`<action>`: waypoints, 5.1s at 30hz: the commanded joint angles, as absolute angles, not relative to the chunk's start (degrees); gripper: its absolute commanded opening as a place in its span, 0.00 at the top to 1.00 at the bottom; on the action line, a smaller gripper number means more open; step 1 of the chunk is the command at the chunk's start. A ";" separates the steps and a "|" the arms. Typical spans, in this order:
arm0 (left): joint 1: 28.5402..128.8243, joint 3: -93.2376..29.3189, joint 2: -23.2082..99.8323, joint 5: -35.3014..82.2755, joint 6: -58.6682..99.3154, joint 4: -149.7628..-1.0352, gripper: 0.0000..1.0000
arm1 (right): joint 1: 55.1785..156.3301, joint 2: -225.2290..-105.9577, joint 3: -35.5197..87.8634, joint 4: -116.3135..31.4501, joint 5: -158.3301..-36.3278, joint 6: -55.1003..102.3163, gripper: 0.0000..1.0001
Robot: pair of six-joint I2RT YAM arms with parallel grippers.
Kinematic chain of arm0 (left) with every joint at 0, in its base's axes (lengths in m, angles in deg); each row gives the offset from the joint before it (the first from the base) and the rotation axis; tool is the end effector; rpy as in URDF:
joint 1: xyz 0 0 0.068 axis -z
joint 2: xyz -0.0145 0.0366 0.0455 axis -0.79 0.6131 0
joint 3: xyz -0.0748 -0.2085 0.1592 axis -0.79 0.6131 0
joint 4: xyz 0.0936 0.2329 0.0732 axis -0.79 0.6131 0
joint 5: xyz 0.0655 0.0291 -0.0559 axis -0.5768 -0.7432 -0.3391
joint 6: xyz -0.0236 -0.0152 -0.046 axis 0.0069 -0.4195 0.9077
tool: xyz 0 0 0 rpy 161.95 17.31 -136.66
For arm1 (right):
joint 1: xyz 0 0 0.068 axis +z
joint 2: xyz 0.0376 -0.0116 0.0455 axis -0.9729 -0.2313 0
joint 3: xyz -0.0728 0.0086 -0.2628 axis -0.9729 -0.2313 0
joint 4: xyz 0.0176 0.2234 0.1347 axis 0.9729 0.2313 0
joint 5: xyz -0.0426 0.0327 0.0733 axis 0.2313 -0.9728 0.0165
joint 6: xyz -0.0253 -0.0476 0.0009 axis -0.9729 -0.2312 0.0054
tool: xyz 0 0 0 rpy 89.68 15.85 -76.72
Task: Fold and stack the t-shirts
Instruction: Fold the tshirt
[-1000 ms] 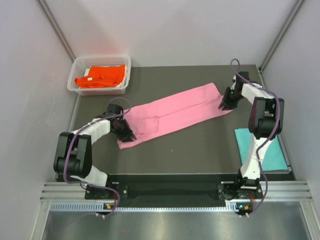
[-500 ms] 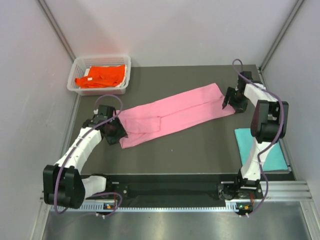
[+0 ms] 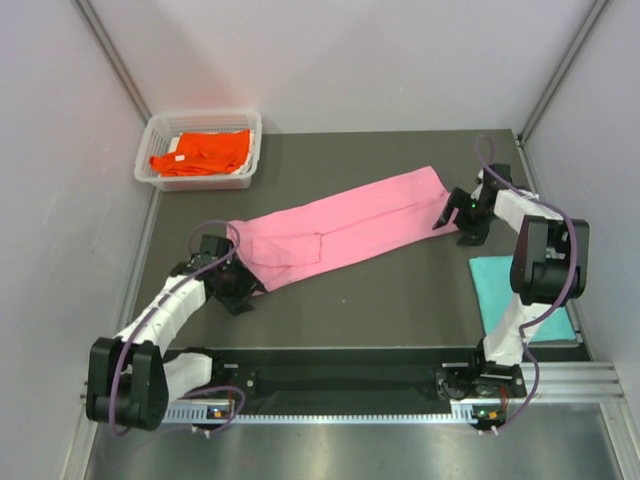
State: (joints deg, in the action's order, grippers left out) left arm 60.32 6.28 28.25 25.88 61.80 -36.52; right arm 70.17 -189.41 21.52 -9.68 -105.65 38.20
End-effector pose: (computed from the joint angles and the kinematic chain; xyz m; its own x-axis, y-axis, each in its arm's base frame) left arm 0.1878 -0.0334 0.1757 -0.7180 -0.6907 -0.0862 -0.6100 0.6840 -0.4001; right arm 0.3652 -0.0315 0.1819 -0.8523 0.4496 -0.2673 0.3368 0.8627 0.3771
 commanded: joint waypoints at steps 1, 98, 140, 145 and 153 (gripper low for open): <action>60.09 9.17 24.00 27.26 69.72 -41.12 0.40 | 69.77 -185.68 18.14 -16.47 -112.26 41.92 0.17; 69.50 -69.08 102.89 10.84 32.31 -54.13 1.00 | 93.40 -148.41 -12.00 -1.89 -98.30 52.98 1.00; 68.27 -77.15 68.66 8.54 12.25 -34.37 0.49 | 142.10 -187.70 10.30 -39.97 -107.52 89.66 0.76; 68.70 -45.81 45.91 18.99 26.45 -34.17 0.48 | 142.19 -178.50 13.38 -28.72 -106.39 72.10 0.36; 70.38 -8.40 22.67 30.69 44.60 -52.00 0.48 | 127.01 -164.32 4.77 -22.64 -105.59 61.02 0.38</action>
